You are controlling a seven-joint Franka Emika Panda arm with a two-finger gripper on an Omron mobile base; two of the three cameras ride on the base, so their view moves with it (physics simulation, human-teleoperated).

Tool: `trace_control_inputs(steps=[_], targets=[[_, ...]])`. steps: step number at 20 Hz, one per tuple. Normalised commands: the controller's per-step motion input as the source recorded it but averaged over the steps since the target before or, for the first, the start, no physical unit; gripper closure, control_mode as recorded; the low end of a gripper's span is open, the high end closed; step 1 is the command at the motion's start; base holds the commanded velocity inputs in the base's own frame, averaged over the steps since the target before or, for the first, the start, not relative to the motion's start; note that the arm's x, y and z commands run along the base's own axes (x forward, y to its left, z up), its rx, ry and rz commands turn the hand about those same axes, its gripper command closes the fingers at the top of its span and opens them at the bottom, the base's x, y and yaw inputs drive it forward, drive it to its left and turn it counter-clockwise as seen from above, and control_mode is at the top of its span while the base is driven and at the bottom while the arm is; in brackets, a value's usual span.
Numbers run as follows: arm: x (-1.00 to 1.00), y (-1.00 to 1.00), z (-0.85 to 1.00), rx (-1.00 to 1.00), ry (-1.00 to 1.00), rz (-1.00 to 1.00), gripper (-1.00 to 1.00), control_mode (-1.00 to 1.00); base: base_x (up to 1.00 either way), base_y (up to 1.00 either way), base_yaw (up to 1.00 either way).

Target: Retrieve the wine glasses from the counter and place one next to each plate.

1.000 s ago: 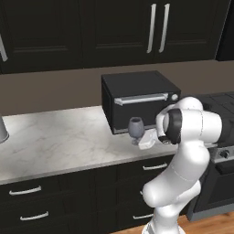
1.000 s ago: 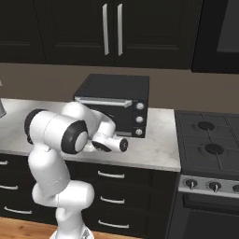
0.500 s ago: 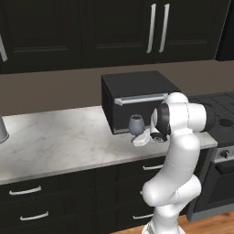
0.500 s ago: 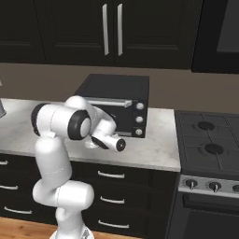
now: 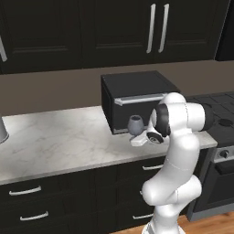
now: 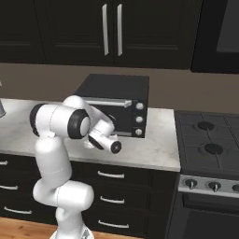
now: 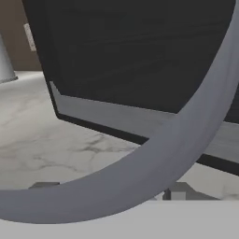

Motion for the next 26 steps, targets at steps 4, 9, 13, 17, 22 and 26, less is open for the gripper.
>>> trace_control_inputs(steps=[4, 9, 13, 17, 22, 26], targets=[[0.0, 0.01, 0.1, 0.0, 0.0, -0.04, 1.0, -1.0, 0.0, 0.0, 0.0], [-0.36, 0.0, 0.45, 0.0, 0.0, -0.01, 1.0, -1.0, 0.0, 0.0, 0.0], [-0.35, 0.06, 0.3, -0.03, 0.01, -0.01, 1.0, -1.0, 0.0, 0.0, 0.0], [-0.31, 0.01, 0.09, -0.04, -0.02, 0.0, 1.0, -1.0, 0.0, 0.0, 0.0], [-0.73, 0.0, 0.9, -0.06, -0.02, 0.0, 1.0, -1.0, 0.0, 0.0, 0.0], [-0.82, 0.0, 1.0, -0.07, 0.0, 0.0, 1.0, -1.0, 0.0, 0.0, 0.0]])
